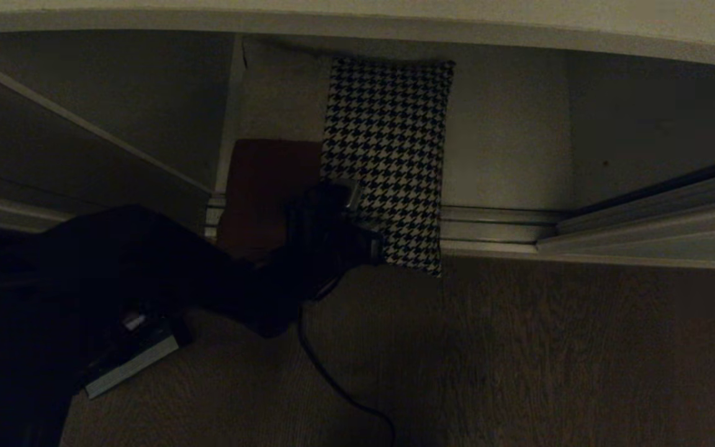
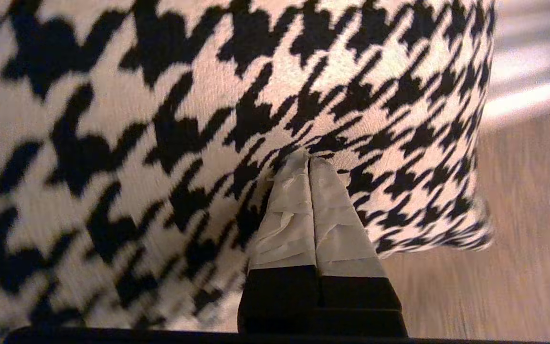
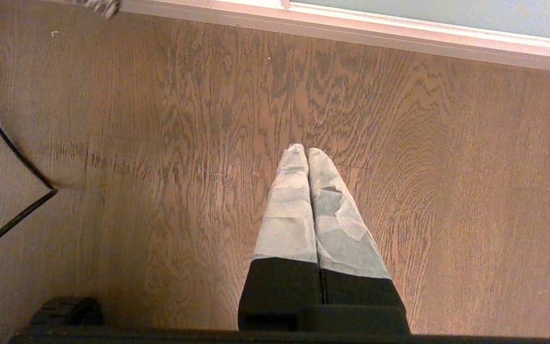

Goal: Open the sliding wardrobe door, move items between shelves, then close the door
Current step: Place the pillow on the lower shelf

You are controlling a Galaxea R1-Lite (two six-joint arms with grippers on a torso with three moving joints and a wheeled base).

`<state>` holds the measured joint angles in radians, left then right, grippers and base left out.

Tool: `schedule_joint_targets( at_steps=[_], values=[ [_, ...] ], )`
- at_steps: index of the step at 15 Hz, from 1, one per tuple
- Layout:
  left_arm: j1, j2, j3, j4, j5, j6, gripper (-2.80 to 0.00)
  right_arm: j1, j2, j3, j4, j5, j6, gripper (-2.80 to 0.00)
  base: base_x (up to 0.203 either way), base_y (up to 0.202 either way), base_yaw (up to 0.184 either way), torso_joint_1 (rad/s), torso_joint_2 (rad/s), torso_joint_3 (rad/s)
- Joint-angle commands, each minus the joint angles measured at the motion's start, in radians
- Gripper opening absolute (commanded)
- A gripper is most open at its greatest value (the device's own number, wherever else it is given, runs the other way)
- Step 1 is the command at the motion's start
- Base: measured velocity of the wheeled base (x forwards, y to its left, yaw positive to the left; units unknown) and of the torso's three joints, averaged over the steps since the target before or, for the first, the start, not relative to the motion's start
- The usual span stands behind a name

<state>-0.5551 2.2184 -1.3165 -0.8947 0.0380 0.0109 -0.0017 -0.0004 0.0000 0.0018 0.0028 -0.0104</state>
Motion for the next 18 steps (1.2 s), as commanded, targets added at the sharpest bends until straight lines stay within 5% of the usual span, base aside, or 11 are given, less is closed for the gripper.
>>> schedule_joint_targets(
  at_steps=[1,5,8,13,18],
  values=[
    [-0.003,0.067,-0.088,-0.009,0.006,0.005,-2.80,0.000,0.000,0.003,0.000,0.000,0.000,-2.80,0.000,0.000,0.000,0.000,0.00,0.000],
    [-0.029,0.097,-0.195,-0.088,0.007,0.032,-2.80,0.000,0.000,0.003,0.000,0.000,0.000,-2.80,0.000,0.000,0.000,0.000,0.00,0.000],
    [-0.030,0.059,-0.170,-0.170,0.009,0.037,-2.80,0.000,0.000,0.003,0.000,0.000,0.000,-2.80,0.000,0.000,0.000,0.000,0.00,0.000],
    [-0.091,-0.149,0.115,-0.175,0.021,0.030,-2.80,0.000,0.000,0.003,0.000,0.000,0.000,-2.80,0.000,0.000,0.000,0.000,0.00,0.000],
    [-0.101,-0.341,0.318,-0.101,0.154,0.030,-2.80,0.000,0.000,0.003,0.000,0.000,0.000,-2.80,0.000,0.000,0.000,0.000,0.00,0.000]
  ],
)
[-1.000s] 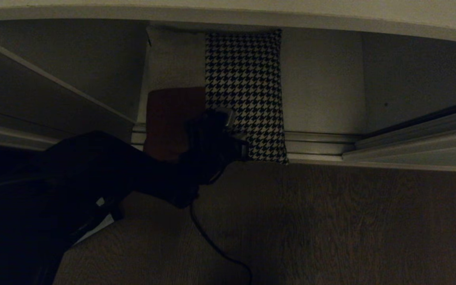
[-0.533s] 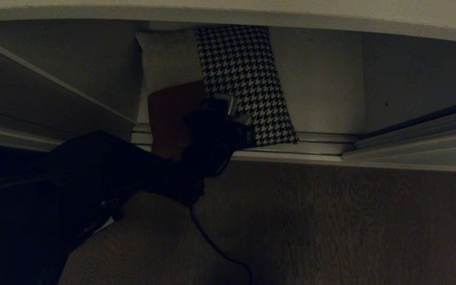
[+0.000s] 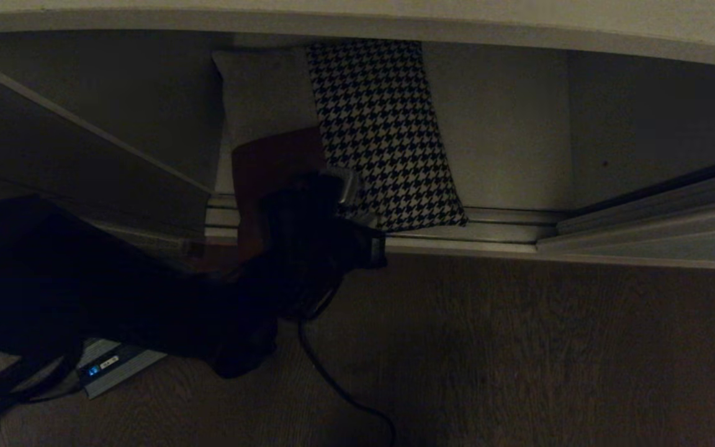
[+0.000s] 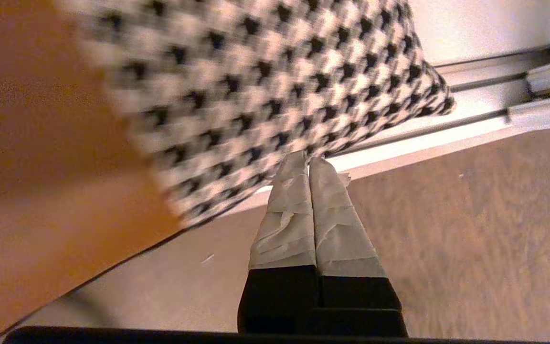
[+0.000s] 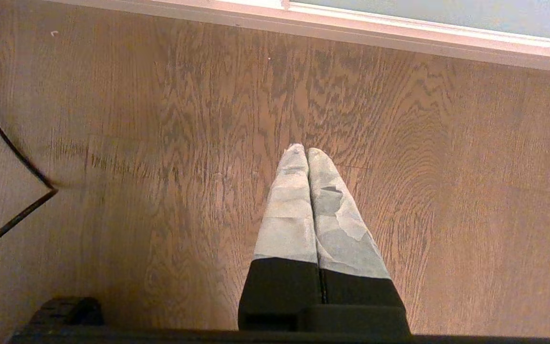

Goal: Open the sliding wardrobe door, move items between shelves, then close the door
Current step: Place the pillow on the lower shelf

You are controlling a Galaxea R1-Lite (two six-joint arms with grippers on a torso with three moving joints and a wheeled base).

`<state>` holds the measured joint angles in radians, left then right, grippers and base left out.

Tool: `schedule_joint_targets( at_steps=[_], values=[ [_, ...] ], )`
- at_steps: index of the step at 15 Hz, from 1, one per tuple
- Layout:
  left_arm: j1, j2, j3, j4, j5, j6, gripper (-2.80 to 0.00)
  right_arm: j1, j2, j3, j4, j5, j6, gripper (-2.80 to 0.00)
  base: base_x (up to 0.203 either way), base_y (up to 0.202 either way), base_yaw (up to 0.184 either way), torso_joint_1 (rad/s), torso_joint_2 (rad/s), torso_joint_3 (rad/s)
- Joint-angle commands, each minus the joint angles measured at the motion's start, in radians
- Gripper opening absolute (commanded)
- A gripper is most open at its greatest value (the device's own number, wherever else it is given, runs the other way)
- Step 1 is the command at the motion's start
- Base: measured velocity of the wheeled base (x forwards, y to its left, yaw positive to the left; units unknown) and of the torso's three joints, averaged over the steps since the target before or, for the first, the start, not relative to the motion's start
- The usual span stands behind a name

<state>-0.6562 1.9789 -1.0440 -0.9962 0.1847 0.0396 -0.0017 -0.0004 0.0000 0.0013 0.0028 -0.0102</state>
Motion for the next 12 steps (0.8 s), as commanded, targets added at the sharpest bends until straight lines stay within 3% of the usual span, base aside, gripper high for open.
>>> schedule_joint_targets(
  at_steps=[1,7,12],
  values=[
    [0.001,-0.175,0.087,0.030,0.015,0.003,-2.80,0.000,0.000,0.003,0.000,0.000,-0.001,-2.80,0.000,0.000,0.000,0.000,0.00,0.000],
    [0.033,-0.601,0.336,0.340,0.046,0.004,-2.80,0.000,0.000,0.003,0.000,0.000,-0.001,-2.80,0.000,0.000,0.000,0.000,0.00,0.000],
    [0.166,-0.887,0.553,0.552,0.059,0.005,-2.80,0.000,0.000,0.003,0.000,0.000,-0.001,-2.80,0.000,0.000,0.000,0.000,0.00,0.000]
  ],
)
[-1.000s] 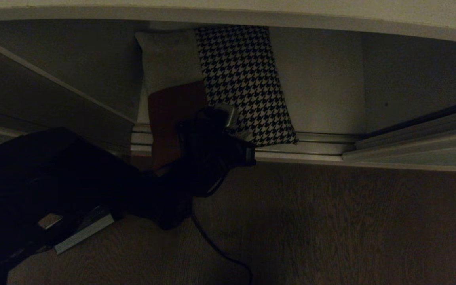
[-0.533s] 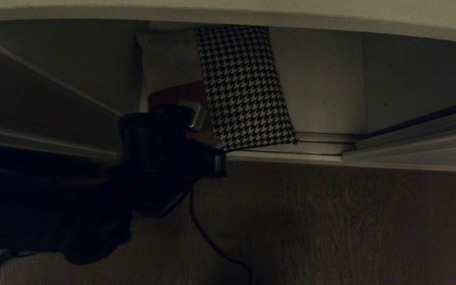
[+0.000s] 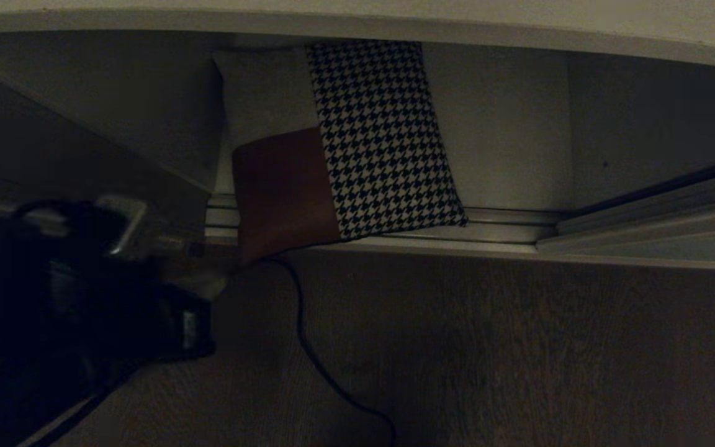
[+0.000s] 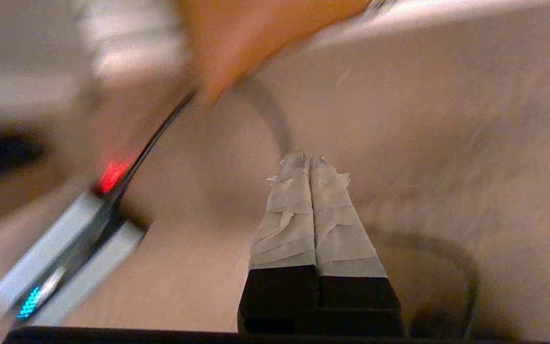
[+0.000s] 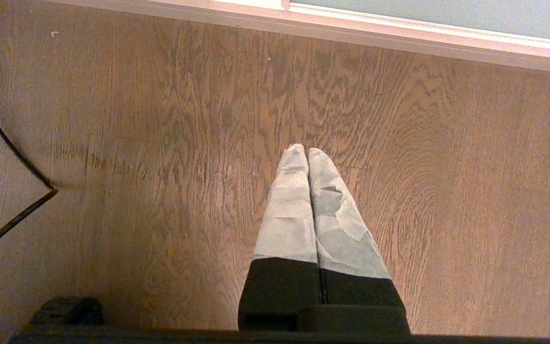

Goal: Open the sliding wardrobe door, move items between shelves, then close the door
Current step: Place the pillow on the lower shelf

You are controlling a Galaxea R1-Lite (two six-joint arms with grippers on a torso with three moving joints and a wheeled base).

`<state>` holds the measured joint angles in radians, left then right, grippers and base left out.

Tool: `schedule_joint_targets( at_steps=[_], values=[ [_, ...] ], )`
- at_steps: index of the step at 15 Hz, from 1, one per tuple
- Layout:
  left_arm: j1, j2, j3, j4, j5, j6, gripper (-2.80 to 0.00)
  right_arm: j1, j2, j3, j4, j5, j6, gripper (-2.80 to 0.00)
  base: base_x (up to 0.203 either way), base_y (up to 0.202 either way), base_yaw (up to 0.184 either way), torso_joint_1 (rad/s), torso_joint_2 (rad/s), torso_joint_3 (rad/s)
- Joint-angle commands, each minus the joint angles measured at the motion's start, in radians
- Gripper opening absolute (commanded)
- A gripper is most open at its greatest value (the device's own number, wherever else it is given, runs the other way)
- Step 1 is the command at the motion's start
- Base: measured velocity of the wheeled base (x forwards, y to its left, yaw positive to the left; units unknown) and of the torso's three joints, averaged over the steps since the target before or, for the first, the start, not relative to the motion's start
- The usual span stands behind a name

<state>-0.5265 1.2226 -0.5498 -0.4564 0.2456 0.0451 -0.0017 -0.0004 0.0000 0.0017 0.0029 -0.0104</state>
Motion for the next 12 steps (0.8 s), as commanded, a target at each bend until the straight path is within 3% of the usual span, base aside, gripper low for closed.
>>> schedule_joint_targets(
  at_steps=[1,3,7,9,12],
  values=[
    [0.069,-0.192,0.109,0.030,-0.013,-0.001,-2.80,0.000,0.000,0.003,0.000,0.000,0.000,-2.80,0.000,0.000,0.000,0.000,0.00,0.000],
    [0.149,-0.309,0.174,0.055,-0.036,-0.001,-2.80,0.000,0.000,0.003,0.000,0.000,0.000,-2.80,0.000,0.000,0.000,0.000,0.00,0.000],
    [0.436,-0.511,0.210,0.069,-0.181,0.000,-2.80,0.000,0.000,0.003,0.000,0.000,0.000,-2.80,0.000,0.000,0.000,0.000,0.00,0.000],
    [0.480,-0.641,0.232,0.110,-0.224,0.008,-2.80,0.000,0.000,0.003,0.000,0.000,0.000,-2.80,0.000,0.000,0.000,0.000,0.00,0.000],
    [0.498,-0.800,0.306,0.167,-0.198,0.019,-2.80,0.000,0.000,0.003,0.000,0.000,0.000,-2.80,0.000,0.000,0.000,0.000,0.00,0.000]
  ],
)
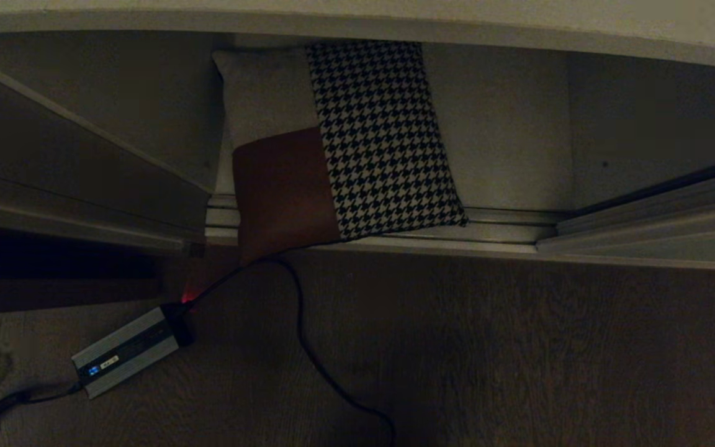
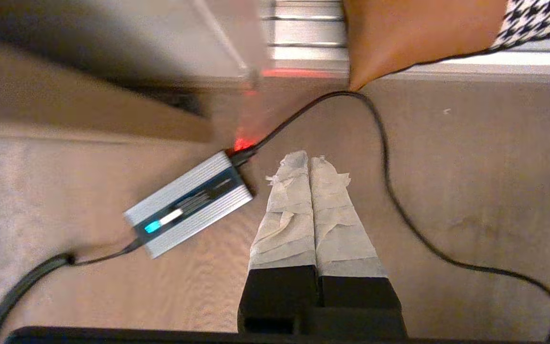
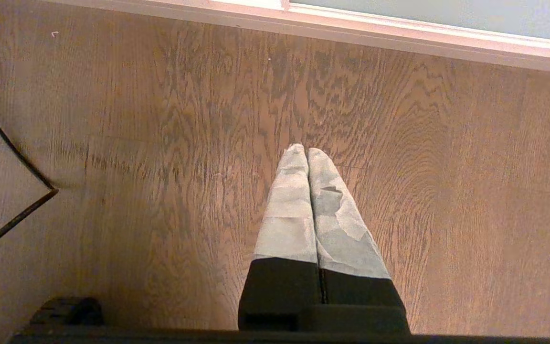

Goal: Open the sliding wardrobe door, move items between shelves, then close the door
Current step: Place the pillow on the lower shelf, then close the door

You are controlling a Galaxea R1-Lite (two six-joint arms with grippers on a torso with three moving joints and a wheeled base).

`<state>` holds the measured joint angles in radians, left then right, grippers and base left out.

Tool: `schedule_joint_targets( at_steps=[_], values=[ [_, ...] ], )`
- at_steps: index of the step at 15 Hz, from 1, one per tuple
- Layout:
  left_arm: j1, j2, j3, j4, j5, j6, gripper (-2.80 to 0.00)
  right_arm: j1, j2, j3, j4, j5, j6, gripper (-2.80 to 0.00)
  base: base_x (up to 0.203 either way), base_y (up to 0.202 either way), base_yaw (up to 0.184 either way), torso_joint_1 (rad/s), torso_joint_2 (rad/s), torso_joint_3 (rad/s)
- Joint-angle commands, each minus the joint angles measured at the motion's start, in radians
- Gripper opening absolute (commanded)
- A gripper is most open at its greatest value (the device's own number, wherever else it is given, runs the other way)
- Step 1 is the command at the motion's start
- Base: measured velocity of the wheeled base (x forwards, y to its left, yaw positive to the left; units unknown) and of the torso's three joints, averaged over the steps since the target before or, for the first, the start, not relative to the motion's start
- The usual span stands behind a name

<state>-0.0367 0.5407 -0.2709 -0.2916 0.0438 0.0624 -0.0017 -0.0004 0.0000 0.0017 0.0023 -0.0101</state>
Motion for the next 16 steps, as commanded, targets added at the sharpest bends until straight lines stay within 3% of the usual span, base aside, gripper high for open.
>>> schedule_joint_targets(
  at_steps=[1,7,8,10,12,16],
  values=[
    [0.010,-0.192,0.054,0.025,0.008,0.011,-2.80,0.000,0.000,0.003,0.000,0.001,-0.001,-2.80,0.000,0.000,0.000,0.000,0.00,0.000],
    [0.023,-0.534,0.261,0.141,0.050,0.069,-2.80,0.000,0.000,0.003,0.000,0.001,-0.001,-2.80,0.000,0.000,0.000,0.000,0.00,0.000],
    [0.023,-0.548,0.266,0.153,0.045,0.070,-2.80,0.000,0.000,0.003,0.000,0.001,-0.001,-2.80,0.000,0.000,0.000,0.000,0.00,0.000],
    [0.023,-0.541,0.271,0.228,-0.041,0.020,-2.80,0.000,0.000,0.003,0.000,0.001,-0.001,-2.80,0.000,0.000,0.000,0.000,0.00,0.000],
    [0.023,-0.541,0.268,0.293,-0.056,-0.005,-2.80,0.000,0.000,0.003,0.000,0.001,-0.001,-2.80,0.000,0.000,0.000,0.000,0.00,0.000],
    [0.023,-0.541,0.269,0.292,-0.082,0.039,-2.80,0.000,0.000,0.003,0.000,0.001,-0.001,-2.80,0.000,0.000,0.000,0.000,0.00,0.000]
  ],
)
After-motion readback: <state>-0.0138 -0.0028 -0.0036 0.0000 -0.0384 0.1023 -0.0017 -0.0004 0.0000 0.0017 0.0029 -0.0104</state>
